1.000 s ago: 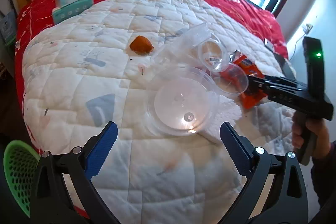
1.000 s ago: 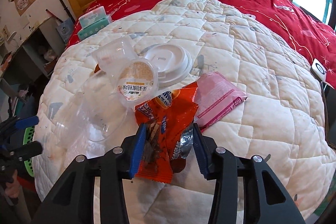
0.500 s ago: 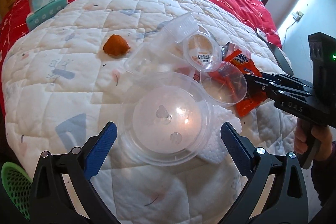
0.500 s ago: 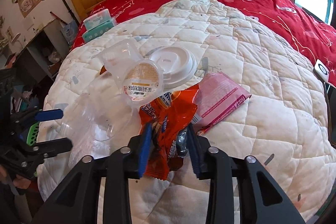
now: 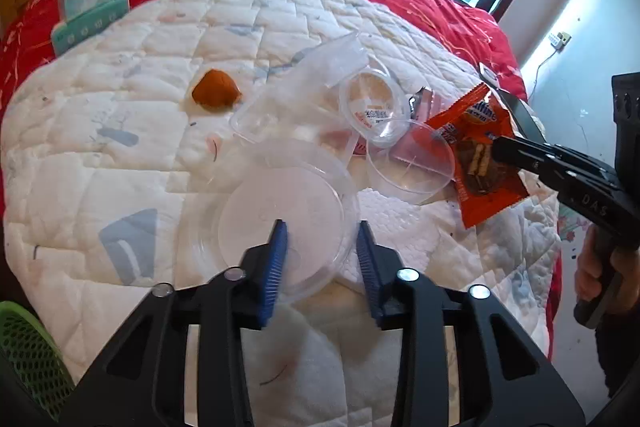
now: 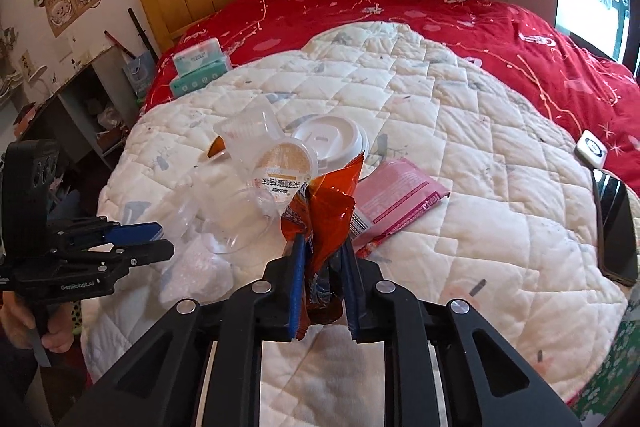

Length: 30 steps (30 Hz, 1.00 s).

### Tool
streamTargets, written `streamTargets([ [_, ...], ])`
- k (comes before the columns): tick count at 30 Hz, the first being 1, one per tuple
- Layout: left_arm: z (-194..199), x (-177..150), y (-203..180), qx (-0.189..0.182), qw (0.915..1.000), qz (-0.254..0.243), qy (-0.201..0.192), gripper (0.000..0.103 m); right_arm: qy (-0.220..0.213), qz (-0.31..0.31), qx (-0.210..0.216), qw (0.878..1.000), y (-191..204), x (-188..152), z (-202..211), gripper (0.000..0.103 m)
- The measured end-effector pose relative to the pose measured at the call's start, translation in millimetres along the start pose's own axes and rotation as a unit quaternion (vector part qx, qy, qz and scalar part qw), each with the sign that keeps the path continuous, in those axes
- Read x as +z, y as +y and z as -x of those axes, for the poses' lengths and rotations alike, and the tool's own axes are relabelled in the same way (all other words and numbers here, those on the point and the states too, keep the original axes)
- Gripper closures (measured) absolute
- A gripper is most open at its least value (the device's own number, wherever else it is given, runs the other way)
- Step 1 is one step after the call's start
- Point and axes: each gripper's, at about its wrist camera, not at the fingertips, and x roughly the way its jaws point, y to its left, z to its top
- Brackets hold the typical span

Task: Collect trash
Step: 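Grasp the clear plastic lid with the left tool while the right tool lifts the wrapper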

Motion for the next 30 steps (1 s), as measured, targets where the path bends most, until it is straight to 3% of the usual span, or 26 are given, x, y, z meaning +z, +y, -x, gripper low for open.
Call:
streamTargets([
  [3,5,-2,-2,0.002,1.0000,-0.003,-0.005,0.082,-0.008,0.002,-0.003,1.000,2,-1,10,0.086],
  [7,12,-3,-4,0.002,1.0000,-0.004,-0.006,0.081,-0.011,0.000,-0.004,1.000,3,-2,17,0.086],
  [9,15,-4,-3,0.000,1.0000,-0.002,-0.005,0.060,-0.012,-0.004,-0.004,1.000,2,-3,19,0.086],
  [10,18,-4,-2,0.005,0.9999,0.000,-0.011,0.040,-0.012,-0.005,-0.003,1.000,1,-4,19,0.086],
  [14,23,-3,4,0.007,0.9997,-0.007,-0.022,0.007,-0.012,-0.009,0.000,1.000,0,-4,19,0.086],
  [21,-1,3,23,0.007,0.9998,-0.010,0.015,0.005,-0.012,-0.011,0.008,1.000,0,-3,13,0.086],
  [30,-20,3,31,-0.007,0.9995,-0.009,0.031,0.005,-0.009,-0.013,0.012,1.000,0,-1,8,0.086],
])
